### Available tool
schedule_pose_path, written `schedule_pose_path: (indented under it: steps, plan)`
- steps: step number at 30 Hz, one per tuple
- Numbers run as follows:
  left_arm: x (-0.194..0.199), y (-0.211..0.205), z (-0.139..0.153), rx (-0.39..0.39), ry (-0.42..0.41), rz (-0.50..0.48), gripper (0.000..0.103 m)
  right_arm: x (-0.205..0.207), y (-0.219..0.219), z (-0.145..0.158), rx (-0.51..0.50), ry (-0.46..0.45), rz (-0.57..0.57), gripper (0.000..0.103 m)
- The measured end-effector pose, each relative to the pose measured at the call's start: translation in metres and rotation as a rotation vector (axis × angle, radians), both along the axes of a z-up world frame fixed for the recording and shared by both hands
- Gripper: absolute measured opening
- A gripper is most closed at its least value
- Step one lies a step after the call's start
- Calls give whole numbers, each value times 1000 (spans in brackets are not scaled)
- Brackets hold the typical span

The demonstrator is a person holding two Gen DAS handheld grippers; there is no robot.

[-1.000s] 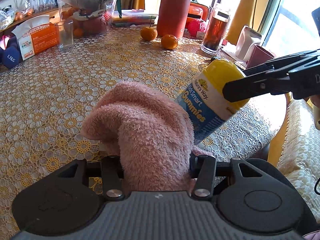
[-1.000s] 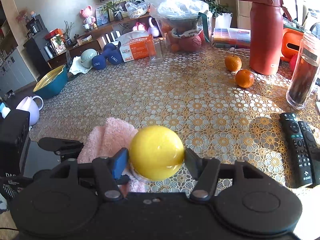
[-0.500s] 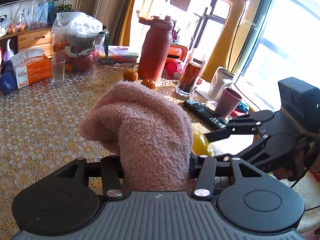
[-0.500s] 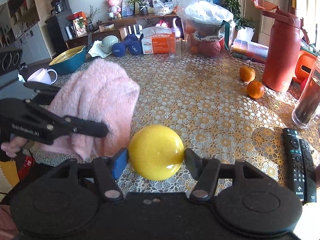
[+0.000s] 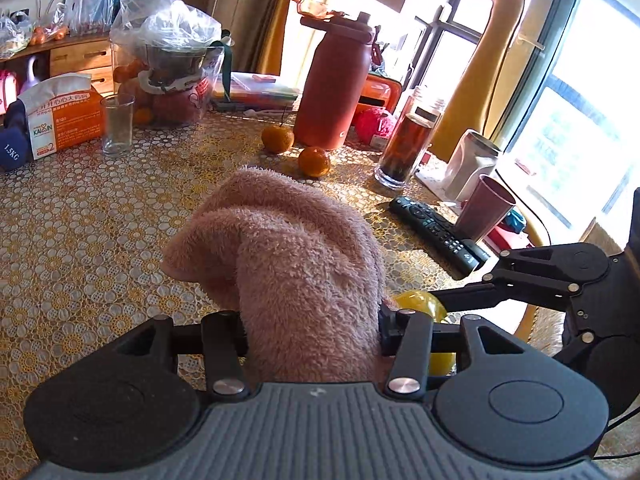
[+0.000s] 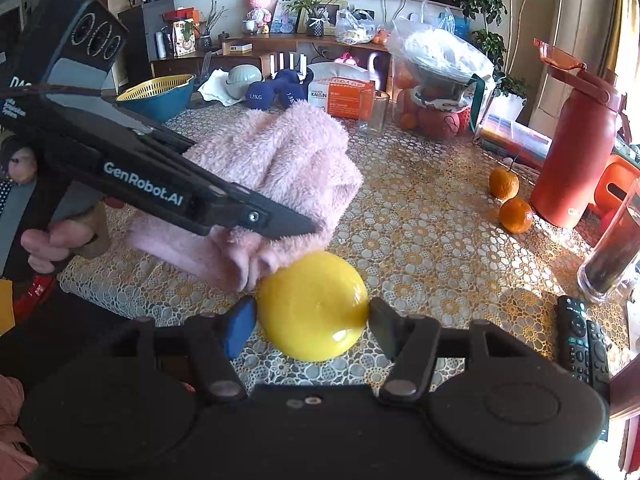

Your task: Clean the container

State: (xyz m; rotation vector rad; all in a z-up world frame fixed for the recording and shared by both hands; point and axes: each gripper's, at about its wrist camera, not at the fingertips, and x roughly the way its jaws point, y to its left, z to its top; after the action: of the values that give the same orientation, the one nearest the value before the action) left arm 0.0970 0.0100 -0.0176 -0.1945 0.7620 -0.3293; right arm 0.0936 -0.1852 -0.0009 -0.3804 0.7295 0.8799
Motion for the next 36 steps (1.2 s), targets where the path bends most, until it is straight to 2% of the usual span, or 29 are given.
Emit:
schedule_pose_path:
  steps: [4, 8, 12, 18, 26, 33, 36]
  plan:
    - [5, 9, -11, 2, 23, 24, 49, 0, 2, -1, 1, -12, 8, 61]
    - [9, 11, -23, 56, 37, 39, 49, 2, 3, 0, 7, -9, 8, 61]
    - [9, 18, -34, 68, 60, 51, 49, 6, 2, 0, 17, 2, 3, 61]
    - [-4, 18, -49, 171, 87, 29, 49, 12, 6, 1, 33, 23, -13, 61]
    - [-44, 2, -43, 275, 20, -38, 49, 15, 18, 4, 18, 25, -37, 61]
    - [-82, -19, -23, 284, -71, -160, 50, 19, 28, 5, 13, 33, -47, 61]
    - [-82, -33, -24, 301, -71, -193, 49, 18, 30, 6, 12, 35, -48, 61]
